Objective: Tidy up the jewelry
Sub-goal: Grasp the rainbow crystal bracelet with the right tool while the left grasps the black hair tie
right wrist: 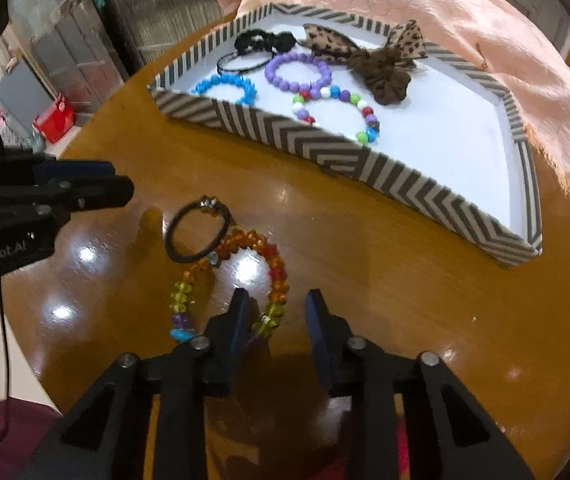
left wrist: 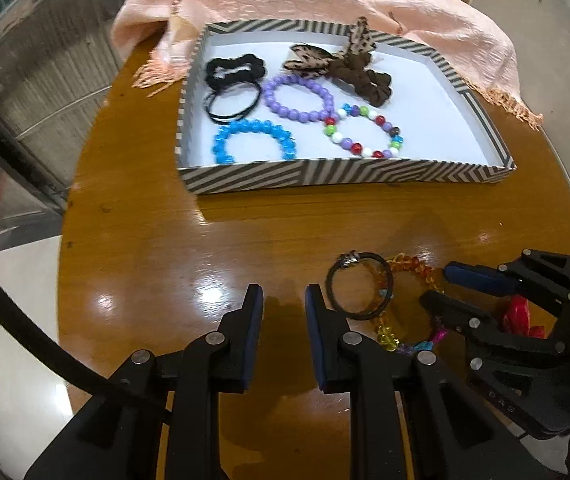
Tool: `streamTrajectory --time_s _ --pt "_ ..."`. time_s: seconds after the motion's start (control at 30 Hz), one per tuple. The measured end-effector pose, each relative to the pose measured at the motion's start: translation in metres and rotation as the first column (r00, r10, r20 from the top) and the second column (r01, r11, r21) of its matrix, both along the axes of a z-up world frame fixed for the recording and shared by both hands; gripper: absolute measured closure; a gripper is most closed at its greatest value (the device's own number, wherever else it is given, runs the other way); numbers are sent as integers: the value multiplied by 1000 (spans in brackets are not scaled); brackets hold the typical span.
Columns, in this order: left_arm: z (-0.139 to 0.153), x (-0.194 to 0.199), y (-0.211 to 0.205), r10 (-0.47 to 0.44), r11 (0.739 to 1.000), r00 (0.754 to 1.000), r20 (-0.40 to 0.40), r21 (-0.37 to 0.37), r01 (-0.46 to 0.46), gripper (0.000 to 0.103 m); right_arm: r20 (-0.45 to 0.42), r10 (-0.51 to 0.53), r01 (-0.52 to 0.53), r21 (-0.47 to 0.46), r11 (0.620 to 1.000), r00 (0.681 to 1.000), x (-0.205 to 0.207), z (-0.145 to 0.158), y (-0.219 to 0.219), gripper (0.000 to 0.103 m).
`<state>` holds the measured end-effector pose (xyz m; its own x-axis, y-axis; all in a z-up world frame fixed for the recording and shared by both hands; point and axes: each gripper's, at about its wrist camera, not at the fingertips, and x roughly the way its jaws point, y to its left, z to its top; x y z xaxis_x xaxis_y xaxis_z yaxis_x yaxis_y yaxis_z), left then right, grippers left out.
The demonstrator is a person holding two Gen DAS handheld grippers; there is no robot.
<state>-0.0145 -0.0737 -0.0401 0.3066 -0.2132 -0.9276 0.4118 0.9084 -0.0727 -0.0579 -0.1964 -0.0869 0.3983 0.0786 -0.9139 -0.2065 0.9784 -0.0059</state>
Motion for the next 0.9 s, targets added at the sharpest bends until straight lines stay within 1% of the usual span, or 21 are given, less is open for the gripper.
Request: streamTrajectory --time_s 0.07,0.13,0.23,0.37,0.43,0.5,0.6,0.67,0.73,0.8,0.9 --pt "-4 1 -4 -18 1000 1000 -20 -9 17 81 -1 3 -3 -25 1000 1000 -1 -1 -3 83" --pt "-7 2 -8 -25 1000 999 -28 -10 25 81 -4 -10 10 -40 999 1000 -5 -2 -11 84" --pt "-11 5 -13 -25 1000 999 -34 -3 25 81 -16 -38 38 -25 999 999 -7 -2 -25 84" --pt "-19 8 -19 -22 999 999 -48 24 23 80 -26 -46 46 7 999 999 -6 -2 -34 84" --pt "-20 8 -22 -30 999 999 -41 26 31 80 -27 -49 50 26 998 998 -6 -1 -36 83" --pt "-20 8 -28 -37 998 999 -31 42 39 80 -28 -46 47 34 998 999 -5 -2 -34 79" --pt "-19 8 -34 -45 998 998 -37 47 46 80 -27 -33 35 39 999 999 -4 -2 -32 79" --pt "-18 9 -35 -46 998 997 -55 39 48 80 -29 -33 34 43 998 999 -5 -1 -32 79" --pt "-14 10 -33 -40 999 997 -63 9 41 80 -35 -35 38 63 997 999 -4 -1 -34 76" --pt "-11 10 -33 -40 999 997 -70 -17 39 80 -37 -37 40 75 996 999 -3 -1 -36 70" --pt "-15 12 -36 -44 999 995 -88 -7 44 80 -33 -31 33 71 997 999 -2 -2 -34 70"
